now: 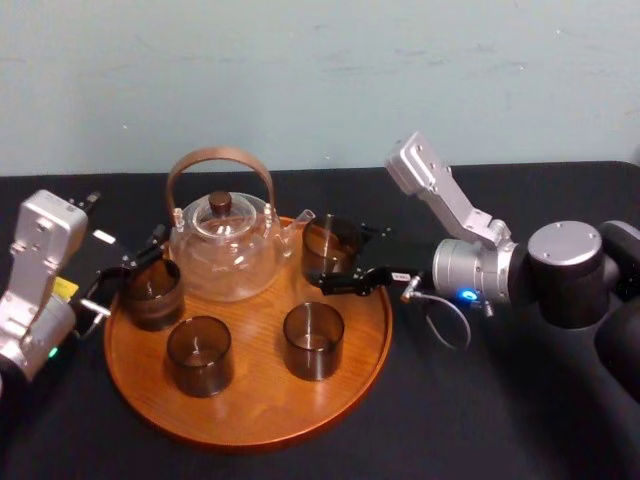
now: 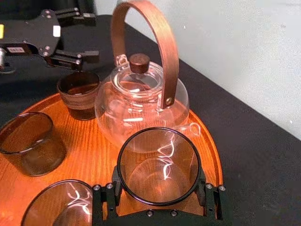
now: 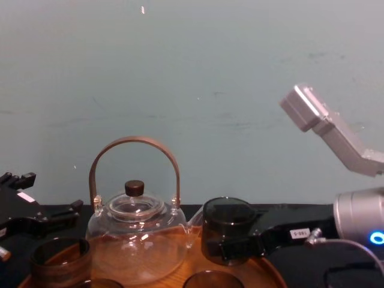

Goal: Pick up the glass from the table and place it on the tray.

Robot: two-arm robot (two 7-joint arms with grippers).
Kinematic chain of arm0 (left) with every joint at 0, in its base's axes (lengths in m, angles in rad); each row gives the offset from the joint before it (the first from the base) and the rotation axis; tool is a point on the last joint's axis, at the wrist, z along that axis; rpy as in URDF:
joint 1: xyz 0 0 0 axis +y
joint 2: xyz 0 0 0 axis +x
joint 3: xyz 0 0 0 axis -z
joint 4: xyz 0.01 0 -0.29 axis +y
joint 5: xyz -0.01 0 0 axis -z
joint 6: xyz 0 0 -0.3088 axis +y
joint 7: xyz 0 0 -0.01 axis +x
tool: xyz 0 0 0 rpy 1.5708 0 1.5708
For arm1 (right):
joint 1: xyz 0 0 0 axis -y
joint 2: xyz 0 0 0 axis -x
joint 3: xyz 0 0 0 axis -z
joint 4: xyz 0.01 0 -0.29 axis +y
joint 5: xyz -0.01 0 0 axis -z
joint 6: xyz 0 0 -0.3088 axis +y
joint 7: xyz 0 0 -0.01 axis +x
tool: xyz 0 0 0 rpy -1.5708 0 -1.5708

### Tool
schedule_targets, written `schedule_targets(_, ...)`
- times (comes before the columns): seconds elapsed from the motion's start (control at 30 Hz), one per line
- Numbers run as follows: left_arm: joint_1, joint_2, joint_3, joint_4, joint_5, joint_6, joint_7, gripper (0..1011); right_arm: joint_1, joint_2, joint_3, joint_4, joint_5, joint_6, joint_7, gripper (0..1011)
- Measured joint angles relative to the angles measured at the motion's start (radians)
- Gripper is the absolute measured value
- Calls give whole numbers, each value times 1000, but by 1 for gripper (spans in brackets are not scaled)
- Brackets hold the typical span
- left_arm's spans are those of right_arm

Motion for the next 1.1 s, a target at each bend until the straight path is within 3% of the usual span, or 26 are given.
schedule_targets(0.6, 0, 0, 0, 0, 0, 0, 0, 1002, 26, -51, -3, 136, -26, -26, 3, 905)
schedule_targets(1.1, 0, 0, 0, 0, 0, 0, 0, 1001, 21, -59, 1, 153, -50, -27, -1, 904)
